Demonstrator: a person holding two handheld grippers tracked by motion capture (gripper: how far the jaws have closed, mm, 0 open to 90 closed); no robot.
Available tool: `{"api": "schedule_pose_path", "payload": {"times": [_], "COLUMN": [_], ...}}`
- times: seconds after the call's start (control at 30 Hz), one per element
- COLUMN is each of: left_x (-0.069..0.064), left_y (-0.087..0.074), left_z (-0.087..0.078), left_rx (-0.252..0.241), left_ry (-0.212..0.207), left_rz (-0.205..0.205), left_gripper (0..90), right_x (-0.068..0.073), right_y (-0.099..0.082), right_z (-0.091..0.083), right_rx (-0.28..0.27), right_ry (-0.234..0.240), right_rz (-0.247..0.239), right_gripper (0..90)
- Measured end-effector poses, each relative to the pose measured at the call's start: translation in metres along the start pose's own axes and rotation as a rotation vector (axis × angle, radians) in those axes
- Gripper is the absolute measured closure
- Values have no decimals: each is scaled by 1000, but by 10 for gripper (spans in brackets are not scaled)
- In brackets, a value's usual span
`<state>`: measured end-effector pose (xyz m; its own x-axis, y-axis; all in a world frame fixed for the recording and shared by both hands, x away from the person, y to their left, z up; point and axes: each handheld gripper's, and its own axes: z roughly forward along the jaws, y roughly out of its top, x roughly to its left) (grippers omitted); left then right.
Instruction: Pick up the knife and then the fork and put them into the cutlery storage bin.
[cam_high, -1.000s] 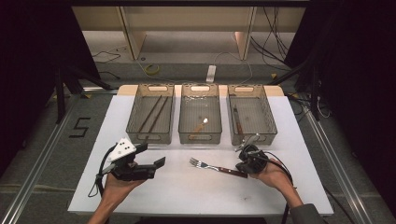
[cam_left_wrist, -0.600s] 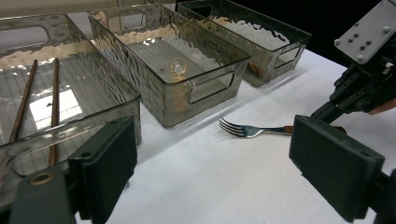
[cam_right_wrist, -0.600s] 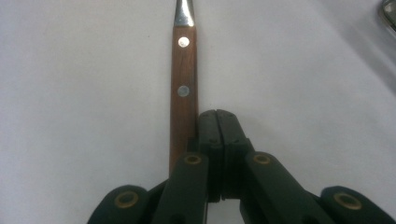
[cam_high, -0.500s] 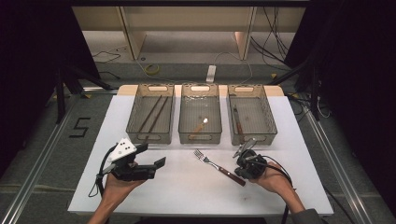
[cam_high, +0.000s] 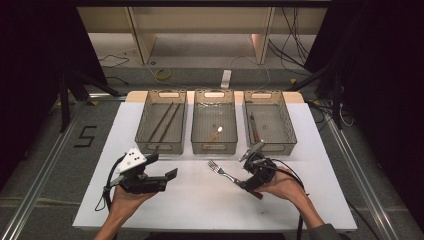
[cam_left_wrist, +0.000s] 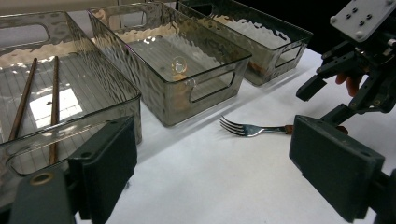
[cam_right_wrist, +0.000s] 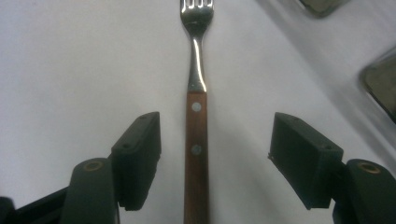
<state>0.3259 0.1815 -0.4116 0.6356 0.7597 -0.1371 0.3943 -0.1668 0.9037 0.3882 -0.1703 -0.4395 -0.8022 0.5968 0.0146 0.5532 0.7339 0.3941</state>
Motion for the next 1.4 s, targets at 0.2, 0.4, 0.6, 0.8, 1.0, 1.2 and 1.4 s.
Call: {"api": "schedule_pose_path", "payload": {"times": [0.2,0.4,0.6,0.8,1.0,1.2,1.4], "left_x": [0,0,-1,0,0,-1,0], "left_y": [0,0,0,0,0,0,0], "left_z": [0,1,1,1,1,1,1], "left_rx": [-2,0,0,-2,2,3,3], "left_ry": [1,4,4,4,4,3,3], "left_rz": [-2,-3,-1,0,5,5,6], "left_gripper": [146,143,143,143,143,143,143], "right_x": [-1,0,3,3,3,3,3], "right_y": [5,7,10,11,12,12,12], "right_z": [9,13,16,21,21,24,26], "right_rx": [35,55,80,101,107,114,127], "right_ry": [0,-1,1,6,19,18,12], "right_rz": [-15,-24,-33,-57,-52,-82,-95], "right_gripper": [404,479,549,617,646,669,694]}}
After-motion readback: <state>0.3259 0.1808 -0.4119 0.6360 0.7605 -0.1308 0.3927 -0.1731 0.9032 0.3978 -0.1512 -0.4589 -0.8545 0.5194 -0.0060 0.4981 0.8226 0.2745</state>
